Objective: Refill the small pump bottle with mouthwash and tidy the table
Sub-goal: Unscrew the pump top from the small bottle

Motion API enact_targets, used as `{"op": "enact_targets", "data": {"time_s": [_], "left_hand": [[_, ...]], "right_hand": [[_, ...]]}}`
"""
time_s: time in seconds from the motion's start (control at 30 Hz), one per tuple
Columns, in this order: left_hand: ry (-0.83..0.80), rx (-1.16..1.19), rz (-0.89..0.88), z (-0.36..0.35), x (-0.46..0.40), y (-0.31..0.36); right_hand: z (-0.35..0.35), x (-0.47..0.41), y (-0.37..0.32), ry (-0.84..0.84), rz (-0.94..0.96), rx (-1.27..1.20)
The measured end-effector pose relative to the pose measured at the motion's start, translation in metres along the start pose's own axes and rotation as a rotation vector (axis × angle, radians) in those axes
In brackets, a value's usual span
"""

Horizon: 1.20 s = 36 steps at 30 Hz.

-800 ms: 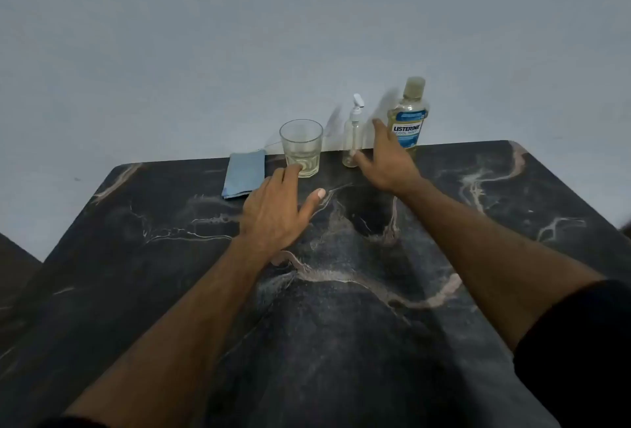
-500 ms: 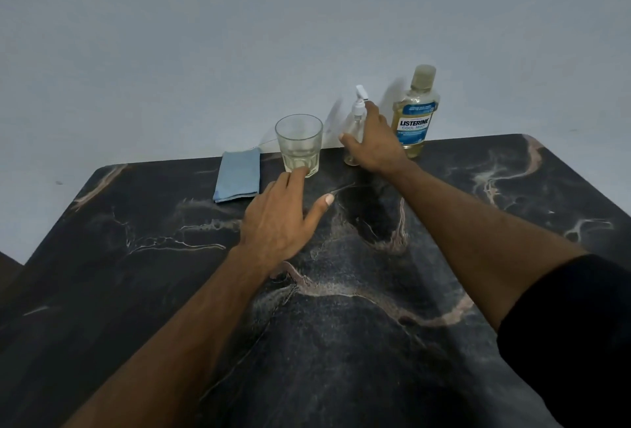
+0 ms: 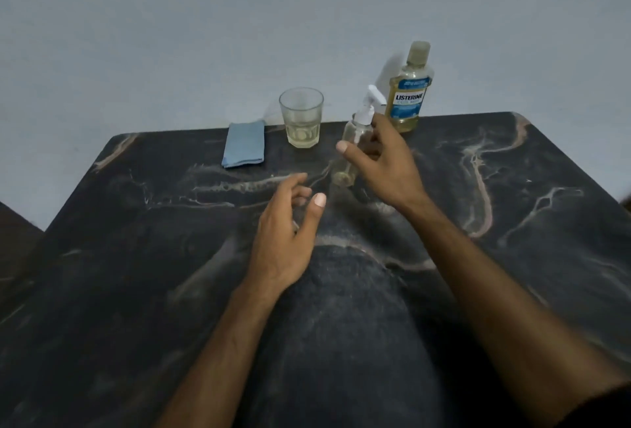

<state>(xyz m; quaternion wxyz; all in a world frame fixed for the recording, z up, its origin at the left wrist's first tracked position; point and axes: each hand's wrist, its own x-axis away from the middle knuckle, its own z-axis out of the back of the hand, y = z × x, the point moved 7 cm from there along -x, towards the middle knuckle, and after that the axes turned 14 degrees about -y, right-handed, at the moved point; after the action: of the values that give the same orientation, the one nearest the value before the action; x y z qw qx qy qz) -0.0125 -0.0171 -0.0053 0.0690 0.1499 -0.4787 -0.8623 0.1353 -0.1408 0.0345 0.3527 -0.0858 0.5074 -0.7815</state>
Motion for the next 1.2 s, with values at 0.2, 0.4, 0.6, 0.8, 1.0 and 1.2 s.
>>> {"op": "enact_targets", "data": {"time_s": [0.2,0.4,0.6,0.8,1.0,1.2], "left_hand": [[0.129,0.214,-0.027,-0.007,0.041,0.009],[0.189,0.279,-0.05,-0.002,0.03,0.012],[0.133,0.415,-0.181,-0.004,0.018,0.022],[-0.029,0.696,-0.152,-0.01,0.013,0.028],[-0.195,0.535,-0.223,-0.019,0.016,0.037],[-0.087,0.513,-0.232,-0.014,0.016,0.036]], "right_hand": [[-0.028,0.071,-0.019,-0.092,0.098,-0.165],[-0.042,0.086,-0.008,-0.033,0.11,-0.227],[-0.06,0.088,-0.006,-0.121,0.153,-0.209],[-0.069,0.092,-0.009,-0.162,0.209,-0.212],[-0.079,0.095,-0.002,-0.178,0.177,-0.141],[-0.082,0.094,-0.001,-0.199,0.224,-0.09]]}}
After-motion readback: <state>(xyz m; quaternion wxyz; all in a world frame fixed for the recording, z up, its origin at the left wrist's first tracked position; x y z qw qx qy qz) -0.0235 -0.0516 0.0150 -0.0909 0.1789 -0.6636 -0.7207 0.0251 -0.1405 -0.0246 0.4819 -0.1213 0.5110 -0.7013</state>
